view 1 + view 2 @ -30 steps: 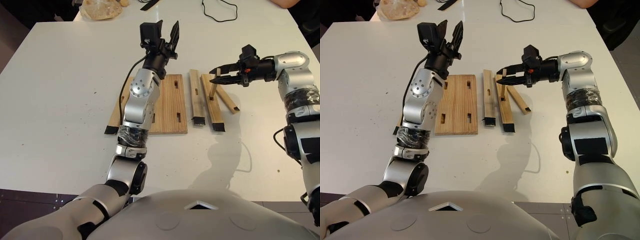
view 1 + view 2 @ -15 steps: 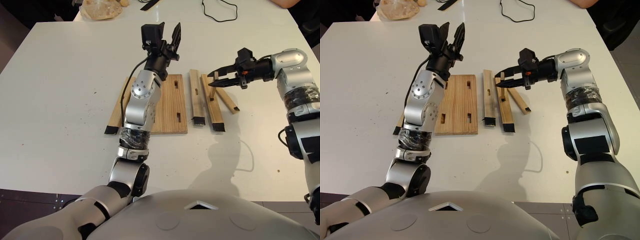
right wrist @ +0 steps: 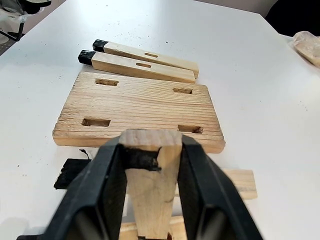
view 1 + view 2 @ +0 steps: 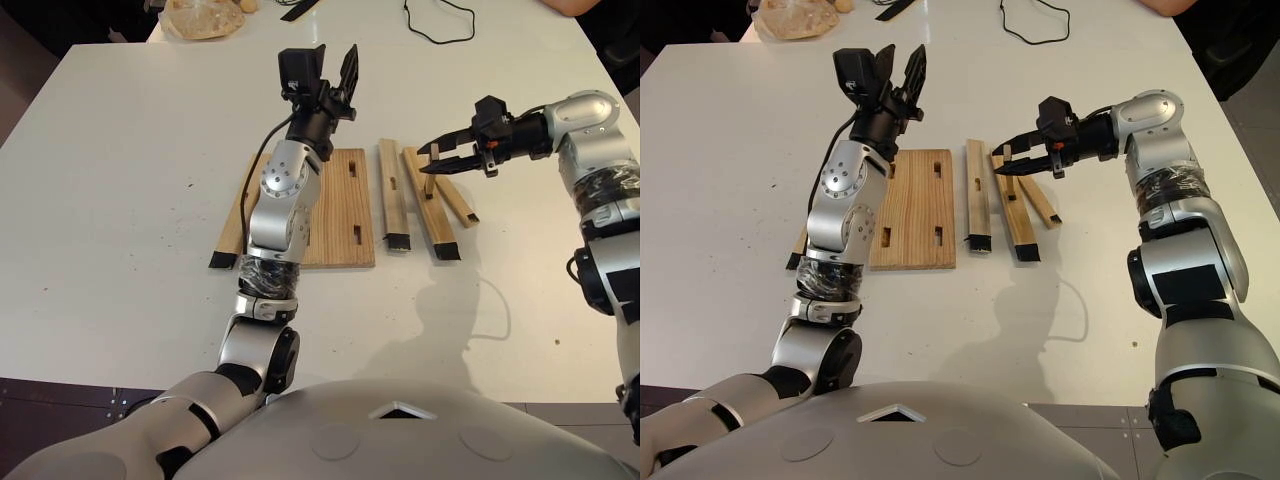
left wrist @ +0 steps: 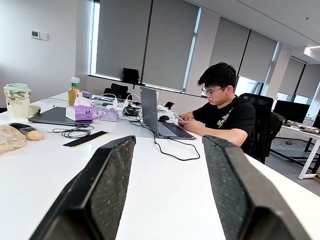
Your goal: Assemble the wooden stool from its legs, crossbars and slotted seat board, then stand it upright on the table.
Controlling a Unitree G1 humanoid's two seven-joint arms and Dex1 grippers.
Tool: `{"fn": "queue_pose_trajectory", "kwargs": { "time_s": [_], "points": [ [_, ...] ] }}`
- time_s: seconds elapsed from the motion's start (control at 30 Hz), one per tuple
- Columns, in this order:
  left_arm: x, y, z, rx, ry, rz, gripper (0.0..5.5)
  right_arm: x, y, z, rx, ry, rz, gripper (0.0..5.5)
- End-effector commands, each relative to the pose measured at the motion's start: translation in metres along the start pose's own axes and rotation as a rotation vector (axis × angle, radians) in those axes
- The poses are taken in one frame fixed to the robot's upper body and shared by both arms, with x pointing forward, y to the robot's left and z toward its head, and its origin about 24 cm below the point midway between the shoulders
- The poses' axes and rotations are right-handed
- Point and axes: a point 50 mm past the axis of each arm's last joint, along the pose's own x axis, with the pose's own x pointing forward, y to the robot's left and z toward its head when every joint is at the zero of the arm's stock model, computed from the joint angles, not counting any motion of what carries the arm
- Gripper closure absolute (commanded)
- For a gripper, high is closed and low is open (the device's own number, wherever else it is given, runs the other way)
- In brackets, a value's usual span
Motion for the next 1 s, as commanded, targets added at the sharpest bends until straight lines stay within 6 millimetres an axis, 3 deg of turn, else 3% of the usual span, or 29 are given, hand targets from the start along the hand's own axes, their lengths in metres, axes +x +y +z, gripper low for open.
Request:
{"fn": "queue_pose_trajectory", "kwargs": {
  "time_s": [0.03,0.5,0.73,1.0],
  "points": [
    [0.001,-0.002,0.0,-0.01,0.005,0.001,3.01,-0.005,-0.01,0.018,-0.044,-0.031,-0.026,4.2],
    [0.002,-0.004,-0.001,-0.018,0.004,-0.008,3.01,-0.001,0.004,-0.012,0.013,0.041,0.003,4.2],
    [0.002,-0.004,0.0,-0.023,0.006,-0.008,3.01,0.006,0.013,-0.021,0.034,-0.016,0.018,4.2],
    [0.0,-0.003,0.0,-0.025,0.01,-0.011,3.01,0.004,0.013,-0.018,0.075,-0.165,-0.037,4.2]
  ]
}}
